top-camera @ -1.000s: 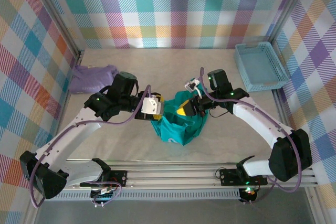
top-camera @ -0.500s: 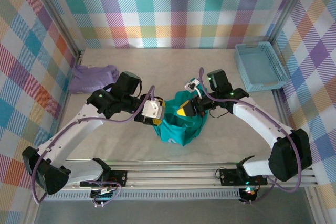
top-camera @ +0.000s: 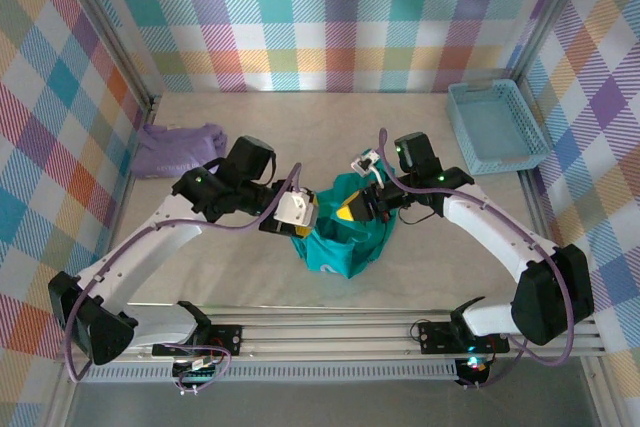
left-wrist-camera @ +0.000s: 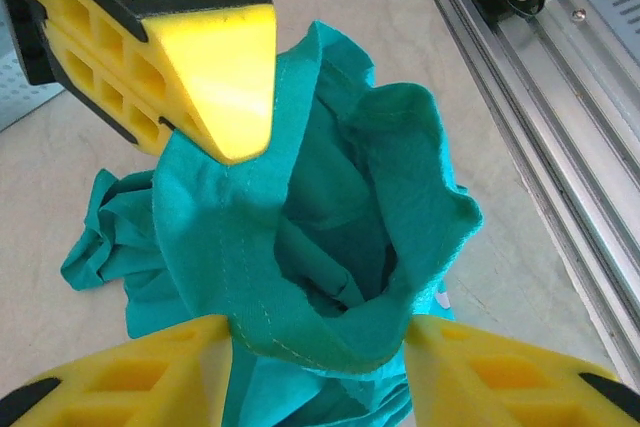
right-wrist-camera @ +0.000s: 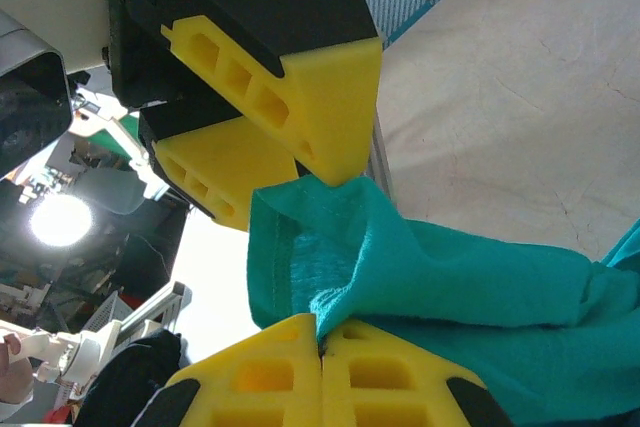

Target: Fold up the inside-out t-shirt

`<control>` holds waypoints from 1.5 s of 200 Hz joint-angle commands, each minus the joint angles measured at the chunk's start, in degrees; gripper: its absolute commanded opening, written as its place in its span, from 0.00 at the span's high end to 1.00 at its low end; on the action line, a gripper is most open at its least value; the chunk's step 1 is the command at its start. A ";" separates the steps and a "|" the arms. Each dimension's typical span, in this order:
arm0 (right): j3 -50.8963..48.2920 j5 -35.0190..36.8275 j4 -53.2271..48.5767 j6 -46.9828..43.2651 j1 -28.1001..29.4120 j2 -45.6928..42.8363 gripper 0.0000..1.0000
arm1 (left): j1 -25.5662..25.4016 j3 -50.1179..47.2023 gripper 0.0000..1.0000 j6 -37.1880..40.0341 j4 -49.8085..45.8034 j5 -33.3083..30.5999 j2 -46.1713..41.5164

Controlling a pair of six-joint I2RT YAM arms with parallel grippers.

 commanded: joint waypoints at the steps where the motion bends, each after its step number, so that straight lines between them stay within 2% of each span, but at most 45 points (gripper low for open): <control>1: 1.36 -1.27 -0.25 -1.54 0.36 -0.02 1.00 | -0.71 1.76 0.57 0.26 1.72 1.47 0.56; 65: 1.53 -0.02 -0.91 -1.81 0.40 0.16 1.00 | -0.80 1.79 0.82 -1.57 1.46 -0.93 -0.25; 96: 1.80 2.62 -1.43 -0.17 0.16 -0.53 1.00 | -0.79 1.11 0.97 -4.50 1.13 -4.89 -2.17; 102: 1.80 3.90 -1.56 0.72 -0.02 -0.76 0.96 | -0.80 0.88 1.00 -5.25 1.26 -5.89 -2.70; 122: 1.32 10.59 -1.65 5.85 -1.81 -2.21 0.84 | -0.76 -0.09 1.00 -8.01 1.12 -8.83 -5.13; 142: 1.58 25.74 -6.55 7.27 -2.18 -4.74 0.78 | -0.71 -1.92 1.00 -11.12 1.96 -11.01 -8.17; 153: 0.51 29.06 -7.74 6.13 -2.19 -7.31 0.73 | -0.62 -3.14 1.00 -13.52 2.93 -11.75 -9.75; 184: -7.36 27.63 -0.08 5.54 -0.95 -17.42 0.64 | -0.62 -4.93 1.00 -19.76 4.07 -12.52 -11.76; 206: -11.58 29.74 3.82 8.66 -0.07 -20.01 0.58 | -0.61 -6.52 1.00 -21.36 5.49 -11.90 -12.96; 242: -15.22 31.49 10.95 13.10 3.82 -17.79 0.52 | -0.62 -9.21 1.00 -23.86 9.42 -11.63 -14.59; 279: -16.30 32.66 19.16 15.68 6.82 -11.71 0.44 | -0.62 -9.76 1.00 -26.07 9.79 -11.36 -14.56; 290: -16.31 32.04 22.76 16.33 7.33 -9.99 0.45 | -0.62 -10.20 1.00 -27.17 10.30 -11.36 -14.86; 300: -16.30 31.35 25.81 16.57 7.60 -8.77 0.53 | -0.60 -10.77 1.00 -28.38 10.65 -11.36 -15.14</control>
